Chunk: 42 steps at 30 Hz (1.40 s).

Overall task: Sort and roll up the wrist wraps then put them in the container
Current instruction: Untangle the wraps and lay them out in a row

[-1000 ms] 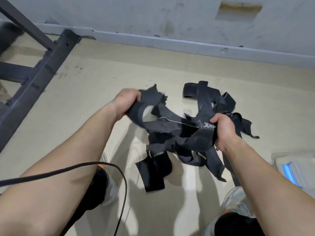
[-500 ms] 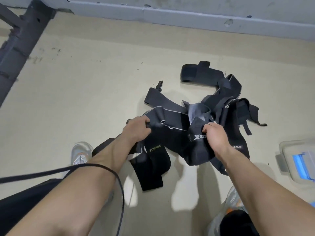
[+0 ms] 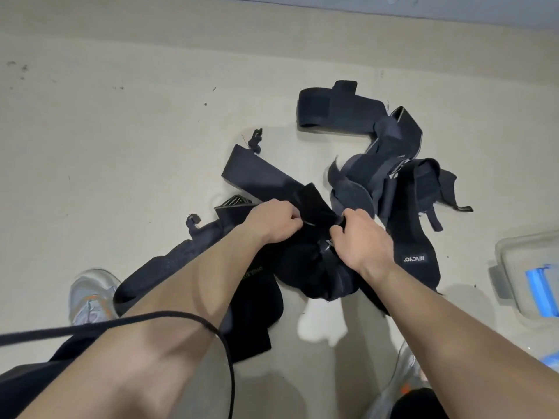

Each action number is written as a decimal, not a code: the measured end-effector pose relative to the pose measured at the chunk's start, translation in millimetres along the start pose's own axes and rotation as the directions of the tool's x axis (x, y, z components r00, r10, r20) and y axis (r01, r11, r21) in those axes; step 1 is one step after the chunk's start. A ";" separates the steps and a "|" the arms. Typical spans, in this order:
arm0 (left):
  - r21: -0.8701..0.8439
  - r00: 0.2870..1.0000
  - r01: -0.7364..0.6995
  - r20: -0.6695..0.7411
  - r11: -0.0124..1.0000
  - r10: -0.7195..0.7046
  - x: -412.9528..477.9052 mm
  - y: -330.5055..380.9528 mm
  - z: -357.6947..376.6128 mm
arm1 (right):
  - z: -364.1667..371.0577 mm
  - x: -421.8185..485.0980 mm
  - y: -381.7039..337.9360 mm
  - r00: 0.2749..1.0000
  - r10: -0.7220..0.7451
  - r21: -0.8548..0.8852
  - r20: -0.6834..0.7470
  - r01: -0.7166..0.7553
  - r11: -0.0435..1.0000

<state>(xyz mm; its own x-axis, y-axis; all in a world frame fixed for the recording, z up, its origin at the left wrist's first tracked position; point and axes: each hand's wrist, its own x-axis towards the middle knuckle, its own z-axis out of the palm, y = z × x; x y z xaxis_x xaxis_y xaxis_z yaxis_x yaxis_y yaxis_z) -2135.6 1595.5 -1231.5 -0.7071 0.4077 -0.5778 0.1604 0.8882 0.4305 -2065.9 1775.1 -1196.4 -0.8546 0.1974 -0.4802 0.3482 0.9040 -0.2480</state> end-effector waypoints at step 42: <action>-0.986 0.915 -0.146 -0.165 0.078 -0.369 -50.8 -51.9 -97.8 | 17.2 -45.9 17.4 0.985 -0.100 -0.018 -0.143 0.099 0.995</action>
<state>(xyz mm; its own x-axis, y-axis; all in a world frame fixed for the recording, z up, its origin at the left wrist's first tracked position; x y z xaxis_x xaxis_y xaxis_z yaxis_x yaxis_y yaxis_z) -2175.4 1508.0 -1156.7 -0.8194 0.0099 -0.5731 -0.5632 -0.1994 0.8019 -2014.0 1775.2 -1193.1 -0.9315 0.1583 -0.3274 0.2553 0.9257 -0.2791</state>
